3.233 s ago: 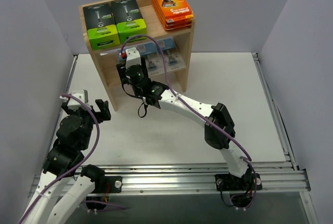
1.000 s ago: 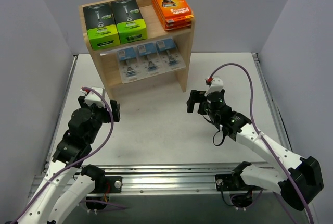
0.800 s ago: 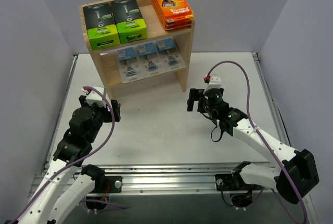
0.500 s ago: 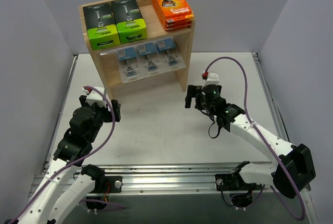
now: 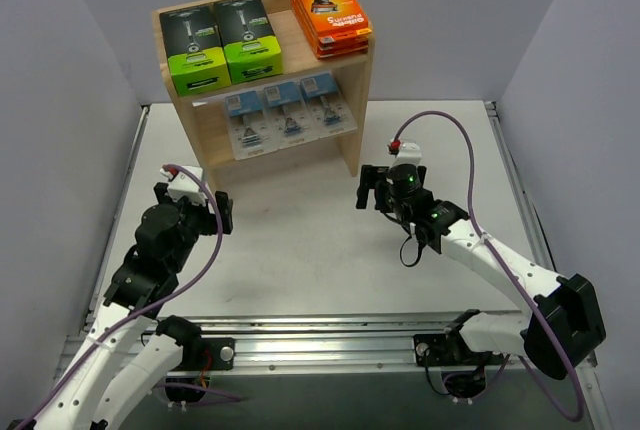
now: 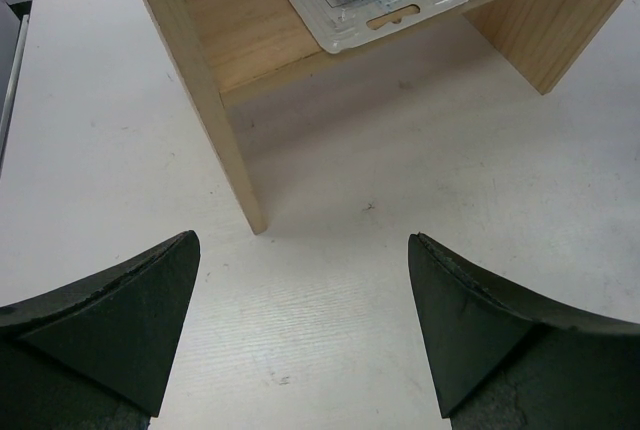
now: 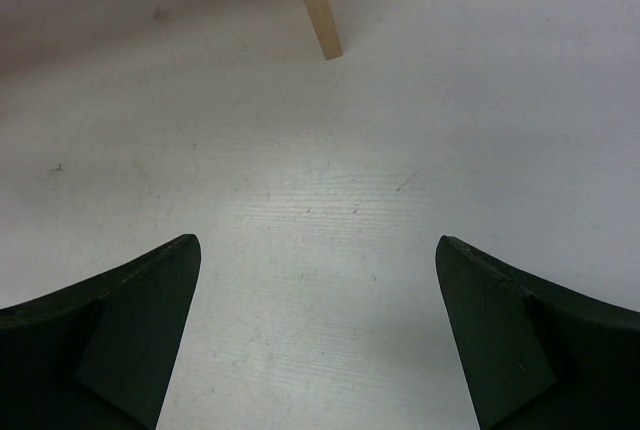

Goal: Place and organize the shaving razors onto the shelf

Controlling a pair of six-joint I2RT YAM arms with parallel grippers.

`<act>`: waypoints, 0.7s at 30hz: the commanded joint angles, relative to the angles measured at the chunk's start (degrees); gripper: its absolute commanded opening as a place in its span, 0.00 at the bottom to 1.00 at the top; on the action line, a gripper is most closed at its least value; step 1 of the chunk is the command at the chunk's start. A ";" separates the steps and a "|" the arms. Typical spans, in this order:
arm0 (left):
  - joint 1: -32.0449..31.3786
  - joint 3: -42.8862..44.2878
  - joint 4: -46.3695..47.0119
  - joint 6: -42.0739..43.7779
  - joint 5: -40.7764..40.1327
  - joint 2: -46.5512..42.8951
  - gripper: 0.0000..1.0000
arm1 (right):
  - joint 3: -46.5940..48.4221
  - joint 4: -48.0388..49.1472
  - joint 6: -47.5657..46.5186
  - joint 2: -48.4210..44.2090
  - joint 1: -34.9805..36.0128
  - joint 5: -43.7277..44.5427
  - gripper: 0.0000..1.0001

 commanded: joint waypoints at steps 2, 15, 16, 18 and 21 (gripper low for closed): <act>-0.27 1.15 1.77 0.43 0.20 0.70 0.94 | 1.40 -0.50 0.51 -1.62 -0.34 4.96 1.00; -0.19 1.24 1.78 0.87 -0.06 1.41 0.94 | 0.53 0.81 1.21 -3.03 -1.66 4.80 1.00; -0.19 1.24 1.78 0.96 -0.06 1.41 0.94 | 0.44 0.82 1.30 -3.03 -1.66 4.88 1.00; -0.19 1.24 1.69 0.96 -0.06 1.50 0.94 | 0.44 0.82 1.30 -2.85 -1.75 4.97 1.00; -0.19 1.24 1.69 0.96 -0.06 1.32 0.94 | 0.53 0.73 1.21 -2.33 -2.01 5.06 1.00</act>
